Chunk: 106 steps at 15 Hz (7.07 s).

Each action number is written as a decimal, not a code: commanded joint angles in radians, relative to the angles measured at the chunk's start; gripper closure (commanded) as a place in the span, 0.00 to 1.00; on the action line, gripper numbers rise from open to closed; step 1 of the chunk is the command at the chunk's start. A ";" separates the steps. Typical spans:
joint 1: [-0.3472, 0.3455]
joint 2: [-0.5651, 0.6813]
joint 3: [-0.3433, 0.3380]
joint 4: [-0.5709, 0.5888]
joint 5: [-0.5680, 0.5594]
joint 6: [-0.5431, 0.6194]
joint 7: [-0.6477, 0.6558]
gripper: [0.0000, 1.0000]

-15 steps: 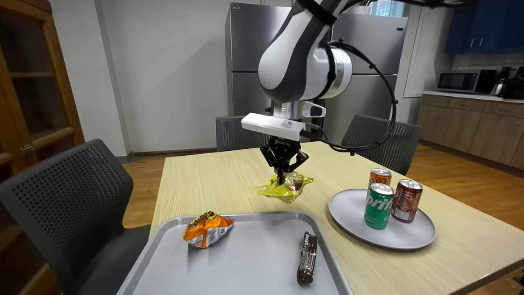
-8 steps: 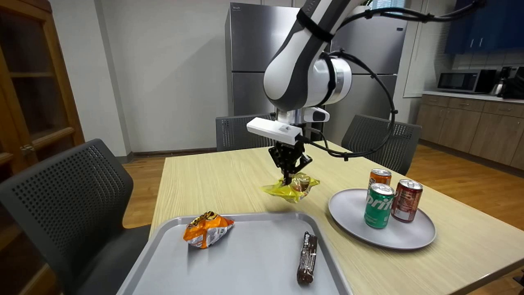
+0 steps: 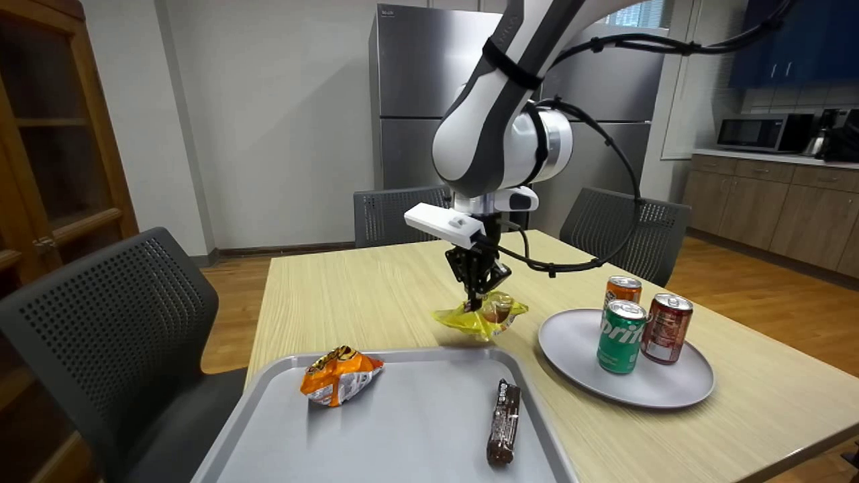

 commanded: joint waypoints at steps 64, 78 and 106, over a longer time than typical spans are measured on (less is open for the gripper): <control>0.174 0.224 0.212 0.401 -0.086 -0.144 0.070 1.00; 0.151 0.203 0.120 0.475 -0.112 -0.147 0.092 1.00; 0.135 0.210 0.054 0.428 -0.117 -0.148 0.125 0.30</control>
